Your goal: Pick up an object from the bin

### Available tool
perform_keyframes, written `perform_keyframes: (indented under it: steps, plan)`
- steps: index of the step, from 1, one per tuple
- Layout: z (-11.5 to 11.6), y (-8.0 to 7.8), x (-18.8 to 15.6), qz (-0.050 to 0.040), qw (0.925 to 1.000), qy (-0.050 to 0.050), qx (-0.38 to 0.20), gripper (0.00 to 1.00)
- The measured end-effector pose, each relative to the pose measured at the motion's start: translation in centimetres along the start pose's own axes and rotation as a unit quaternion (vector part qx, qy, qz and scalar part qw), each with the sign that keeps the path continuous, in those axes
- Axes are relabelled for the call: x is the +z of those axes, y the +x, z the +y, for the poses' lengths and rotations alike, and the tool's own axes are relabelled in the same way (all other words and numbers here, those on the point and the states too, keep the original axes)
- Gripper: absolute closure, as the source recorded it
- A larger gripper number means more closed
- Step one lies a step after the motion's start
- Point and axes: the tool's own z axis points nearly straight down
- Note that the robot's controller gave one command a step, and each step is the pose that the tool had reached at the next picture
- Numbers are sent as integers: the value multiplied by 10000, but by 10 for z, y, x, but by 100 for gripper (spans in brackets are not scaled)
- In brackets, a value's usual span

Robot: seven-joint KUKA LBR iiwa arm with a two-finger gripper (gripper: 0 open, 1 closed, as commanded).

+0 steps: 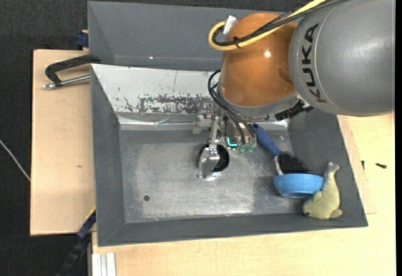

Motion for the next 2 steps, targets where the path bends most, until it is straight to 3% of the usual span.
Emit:
perform_keyframes:
  steps: [1,2]
  plan:
    - [-73,11,66,-10,9956,14,-936,0]
    - [-73,6,105,-144,9928,-2,-1191,0]
